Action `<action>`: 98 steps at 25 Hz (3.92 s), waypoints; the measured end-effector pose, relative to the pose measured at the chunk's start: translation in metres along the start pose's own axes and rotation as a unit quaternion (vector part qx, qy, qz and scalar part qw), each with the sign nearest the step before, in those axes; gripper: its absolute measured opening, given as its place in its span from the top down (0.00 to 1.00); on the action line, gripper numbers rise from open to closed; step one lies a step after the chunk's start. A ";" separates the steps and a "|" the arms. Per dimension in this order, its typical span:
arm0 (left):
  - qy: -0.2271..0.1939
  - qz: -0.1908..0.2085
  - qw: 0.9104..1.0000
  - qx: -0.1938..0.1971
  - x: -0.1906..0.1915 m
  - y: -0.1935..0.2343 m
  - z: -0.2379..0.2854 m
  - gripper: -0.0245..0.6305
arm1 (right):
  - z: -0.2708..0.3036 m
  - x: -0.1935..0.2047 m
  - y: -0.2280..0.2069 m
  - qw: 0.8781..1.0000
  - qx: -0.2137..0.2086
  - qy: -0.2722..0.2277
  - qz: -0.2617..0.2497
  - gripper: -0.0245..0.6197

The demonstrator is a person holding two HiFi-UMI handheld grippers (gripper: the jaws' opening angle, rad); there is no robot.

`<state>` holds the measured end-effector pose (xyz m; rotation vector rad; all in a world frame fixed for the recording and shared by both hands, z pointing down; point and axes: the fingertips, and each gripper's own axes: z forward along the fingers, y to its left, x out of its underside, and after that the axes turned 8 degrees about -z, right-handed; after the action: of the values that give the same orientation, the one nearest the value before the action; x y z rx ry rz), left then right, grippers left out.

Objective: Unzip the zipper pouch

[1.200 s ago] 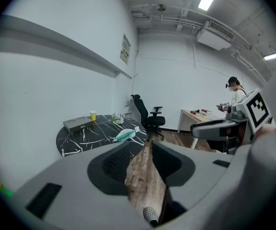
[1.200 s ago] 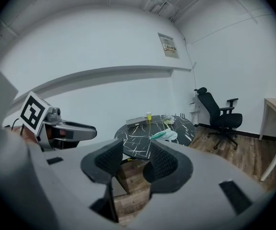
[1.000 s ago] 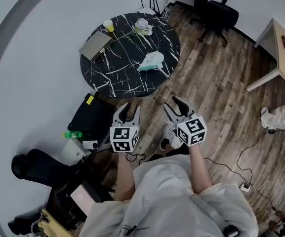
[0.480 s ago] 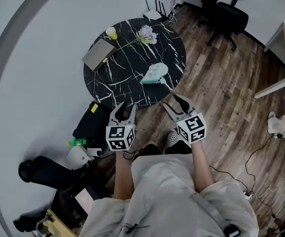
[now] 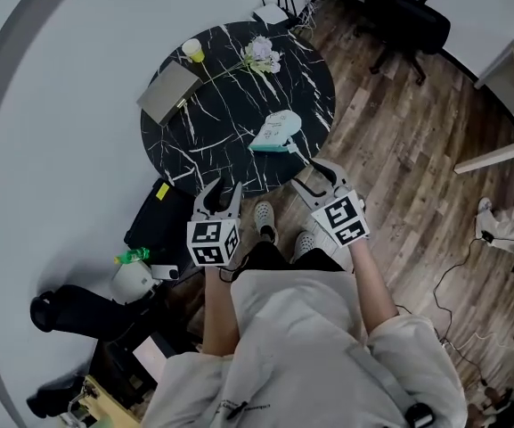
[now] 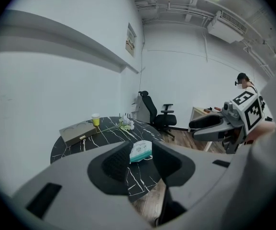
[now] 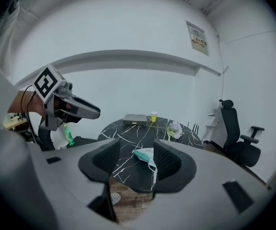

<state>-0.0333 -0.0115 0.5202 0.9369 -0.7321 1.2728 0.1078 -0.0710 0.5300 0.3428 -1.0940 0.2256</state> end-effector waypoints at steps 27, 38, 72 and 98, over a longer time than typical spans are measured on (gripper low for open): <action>0.061 -0.015 0.992 0.112 0.011 0.087 0.109 0.73 | 0.232 0.086 0.029 0.853 -0.125 0.279 -0.424 0.59; 0.069 -0.041 0.992 0.098 0.051 0.114 0.108 0.73 | 0.258 0.122 0.033 0.785 -0.098 0.291 -0.538 0.60; 0.066 0.059 0.970 0.226 -0.016 0.104 0.153 0.73 | 0.229 0.033 -0.041 0.927 -0.037 0.249 -0.277 0.90; 0.054 0.146 0.932 0.326 -0.060 0.069 0.162 0.83 | 0.207 -0.074 -0.025 0.968 -0.150 0.081 -0.184 0.90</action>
<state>-0.1035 -0.1808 0.5532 1.3043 -0.3605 1.8760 -0.0876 -0.1737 0.5453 0.2450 -0.8682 -0.2387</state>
